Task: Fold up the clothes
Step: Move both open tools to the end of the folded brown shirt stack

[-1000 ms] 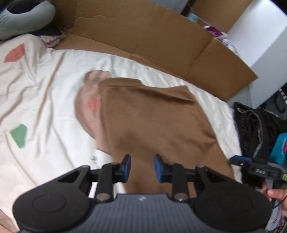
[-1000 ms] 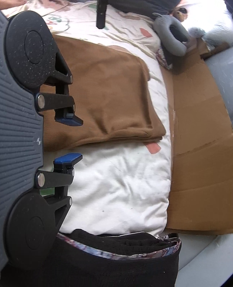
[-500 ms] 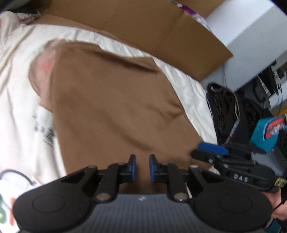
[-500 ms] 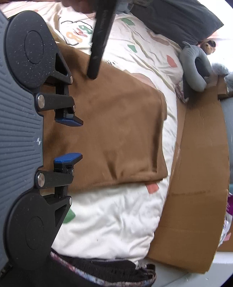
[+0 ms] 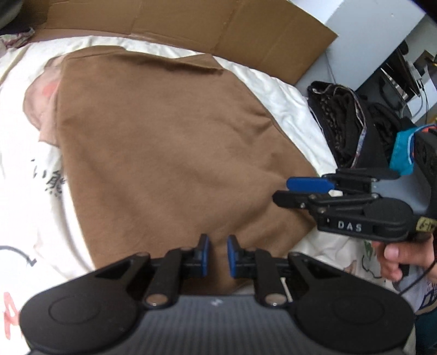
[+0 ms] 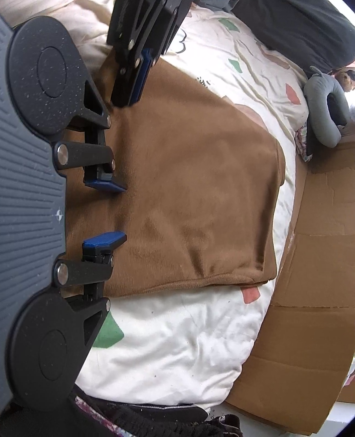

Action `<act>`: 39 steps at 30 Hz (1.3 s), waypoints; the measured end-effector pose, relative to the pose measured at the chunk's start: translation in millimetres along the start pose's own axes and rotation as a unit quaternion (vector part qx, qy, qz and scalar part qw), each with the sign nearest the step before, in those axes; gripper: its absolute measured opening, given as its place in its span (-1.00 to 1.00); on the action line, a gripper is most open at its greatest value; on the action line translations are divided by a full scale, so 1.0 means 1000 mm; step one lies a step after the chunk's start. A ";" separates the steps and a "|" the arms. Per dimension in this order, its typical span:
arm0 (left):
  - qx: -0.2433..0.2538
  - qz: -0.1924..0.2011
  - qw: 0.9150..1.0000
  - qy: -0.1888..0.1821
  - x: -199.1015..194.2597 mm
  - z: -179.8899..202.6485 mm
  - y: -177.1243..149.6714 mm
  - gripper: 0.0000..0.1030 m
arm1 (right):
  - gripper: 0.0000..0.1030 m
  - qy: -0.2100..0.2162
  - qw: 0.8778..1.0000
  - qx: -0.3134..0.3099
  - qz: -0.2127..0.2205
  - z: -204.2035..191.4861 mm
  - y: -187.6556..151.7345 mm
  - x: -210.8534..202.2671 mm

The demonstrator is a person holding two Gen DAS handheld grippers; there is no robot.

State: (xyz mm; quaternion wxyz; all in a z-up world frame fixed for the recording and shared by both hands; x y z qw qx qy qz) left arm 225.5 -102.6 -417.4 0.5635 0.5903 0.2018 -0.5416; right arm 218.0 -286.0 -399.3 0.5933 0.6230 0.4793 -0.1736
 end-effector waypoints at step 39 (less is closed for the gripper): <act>-0.154 -0.071 0.984 -0.045 -0.018 -0.102 -0.041 -0.56 | -0.25 -0.042 0.992 0.114 0.019 0.066 -0.016 -0.019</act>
Point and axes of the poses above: each gripper's, at about its wrist camera, not at the fingertips, and x roughly the way its jaws point, z to its right, y to its top, the point moved 3 cm from there along x, roughly the way its jaws point, and after that the axes turned 12 degrees about y, right-handed, at the moved point
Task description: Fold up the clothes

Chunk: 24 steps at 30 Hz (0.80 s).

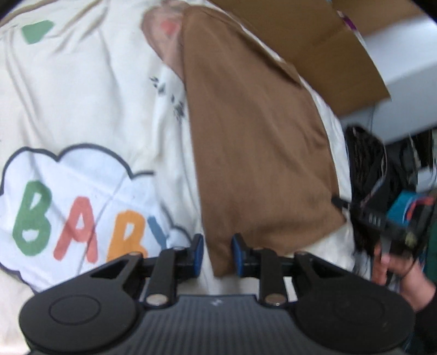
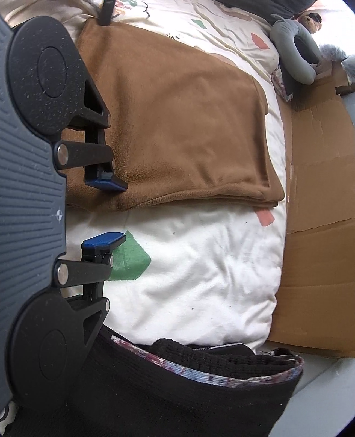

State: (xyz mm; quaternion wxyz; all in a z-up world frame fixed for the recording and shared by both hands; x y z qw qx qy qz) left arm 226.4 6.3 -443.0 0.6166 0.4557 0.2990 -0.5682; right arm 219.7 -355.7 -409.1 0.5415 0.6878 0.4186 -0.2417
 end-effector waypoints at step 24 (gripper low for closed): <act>-0.083 -0.004 0.993 -0.084 0.016 -0.014 0.018 -0.66 | -0.22 0.067 0.996 0.062 0.009 0.006 0.007 0.026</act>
Point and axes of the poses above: each gripper's, at about its wrist camera, not at the fingertips, and x roughly the way its jaws point, z to its right, y to its top, the point moved 3 cm from there along x, roughly the way its jaws point, and after that the axes turned 12 degrees about y, right-handed, at the moved point
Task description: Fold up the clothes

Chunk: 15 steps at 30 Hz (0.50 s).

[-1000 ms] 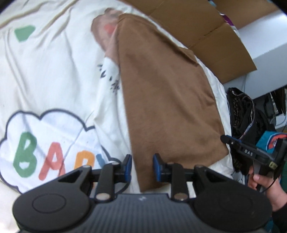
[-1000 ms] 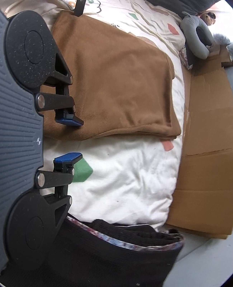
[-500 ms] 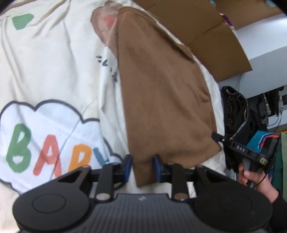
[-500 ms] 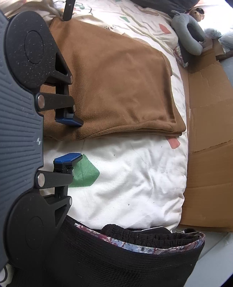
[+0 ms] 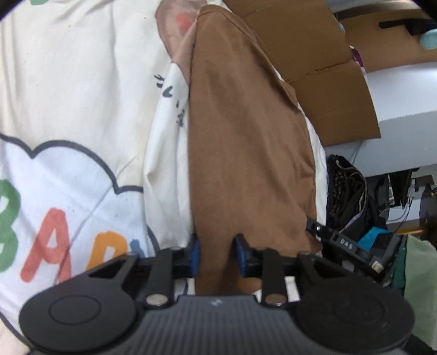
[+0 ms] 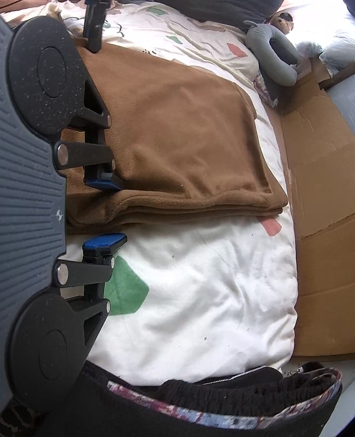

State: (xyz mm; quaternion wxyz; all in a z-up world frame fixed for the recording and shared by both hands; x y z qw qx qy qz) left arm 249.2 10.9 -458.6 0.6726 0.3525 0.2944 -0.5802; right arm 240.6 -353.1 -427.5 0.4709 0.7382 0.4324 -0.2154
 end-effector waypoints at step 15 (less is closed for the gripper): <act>-0.003 -0.002 1.000 -0.001 -0.009 -0.010 0.007 -0.81 | -0.21 0.105 0.982 0.159 -0.003 0.035 -0.006 -0.005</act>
Point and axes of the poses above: each gripper's, at about its wrist camera, not at the fingertips, and x roughly the way its jaws point, z to its right, y to its top, the point moved 3 cm from there along x, roughly the way its jaws point, and after that the axes turned 12 degrees about y, right-handed, at the moved point
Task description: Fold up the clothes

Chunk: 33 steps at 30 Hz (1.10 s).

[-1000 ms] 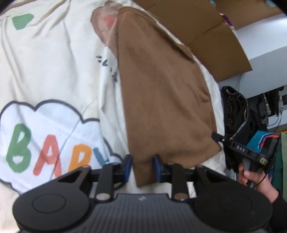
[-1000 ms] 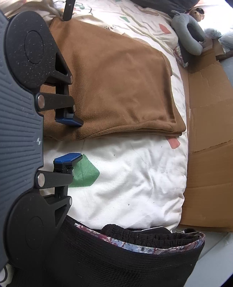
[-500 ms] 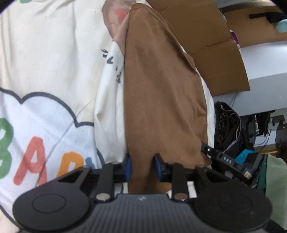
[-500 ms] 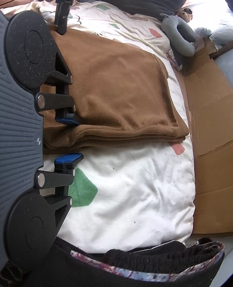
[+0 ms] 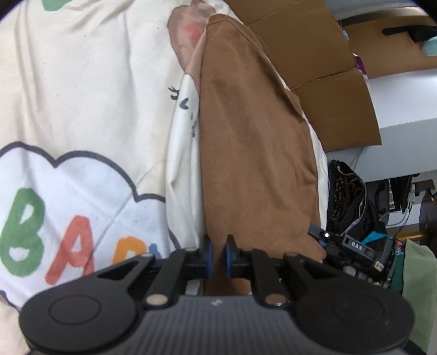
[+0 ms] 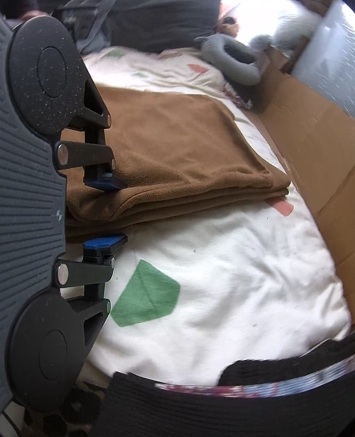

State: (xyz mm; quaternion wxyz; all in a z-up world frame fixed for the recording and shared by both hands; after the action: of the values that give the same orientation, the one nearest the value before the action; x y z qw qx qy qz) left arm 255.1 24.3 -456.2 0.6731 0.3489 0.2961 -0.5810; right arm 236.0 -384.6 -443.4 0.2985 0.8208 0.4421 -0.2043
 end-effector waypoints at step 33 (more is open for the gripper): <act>-0.037 -0.016 0.999 -0.030 -0.031 0.006 0.004 -0.82 | -0.73 0.040 0.998 0.042 -0.021 -0.026 0.003 -0.017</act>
State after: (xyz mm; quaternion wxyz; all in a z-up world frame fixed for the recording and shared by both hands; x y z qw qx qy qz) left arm 254.1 37.5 -427.1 0.6847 0.3016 0.3021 -0.5908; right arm 231.8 -379.1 -413.3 0.2414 0.8304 0.4621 -0.1965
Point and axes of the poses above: each gripper's, at about its wrist camera, not at the fingertips, and x roughly the way its jaws point, z to its right, y to its top, the point moved 3 cm from there along x, roughly the way its jaws point, and after that the axes turned 12 degrees about y, right-handed, at the moved point
